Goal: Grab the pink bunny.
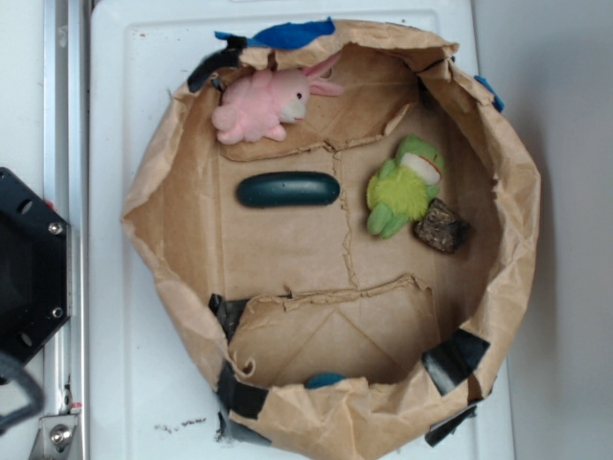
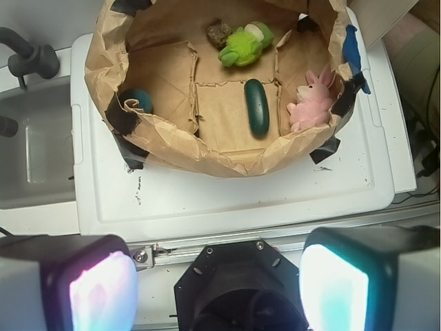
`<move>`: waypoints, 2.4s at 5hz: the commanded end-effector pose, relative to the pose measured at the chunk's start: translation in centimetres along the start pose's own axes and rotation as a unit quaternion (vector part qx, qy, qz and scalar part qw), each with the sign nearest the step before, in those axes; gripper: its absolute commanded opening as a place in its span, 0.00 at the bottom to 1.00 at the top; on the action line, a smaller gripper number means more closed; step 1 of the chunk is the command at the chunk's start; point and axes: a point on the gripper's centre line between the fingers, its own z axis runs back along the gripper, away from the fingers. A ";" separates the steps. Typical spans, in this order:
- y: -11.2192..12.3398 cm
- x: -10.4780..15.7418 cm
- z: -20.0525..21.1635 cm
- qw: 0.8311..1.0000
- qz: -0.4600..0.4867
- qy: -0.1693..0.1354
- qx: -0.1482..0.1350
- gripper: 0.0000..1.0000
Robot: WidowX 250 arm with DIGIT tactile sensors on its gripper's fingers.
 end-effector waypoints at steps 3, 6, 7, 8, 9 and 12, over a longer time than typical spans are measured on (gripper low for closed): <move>2.2 6.3 -3.0 0.999 0.018 -0.012 0.030 1.00; 6.0 10.9 -8.0 0.992 0.124 -0.014 0.036 1.00; 4.6 10.8 -10.1 0.978 0.205 -0.005 0.042 1.00; 4.6 10.8 -10.1 0.978 0.205 -0.005 0.042 1.00; 4.6 10.8 -10.1 0.978 0.205 -0.005 0.042 1.00; 3.6 13.8 -14.3 0.966 0.249 -0.035 0.066 1.00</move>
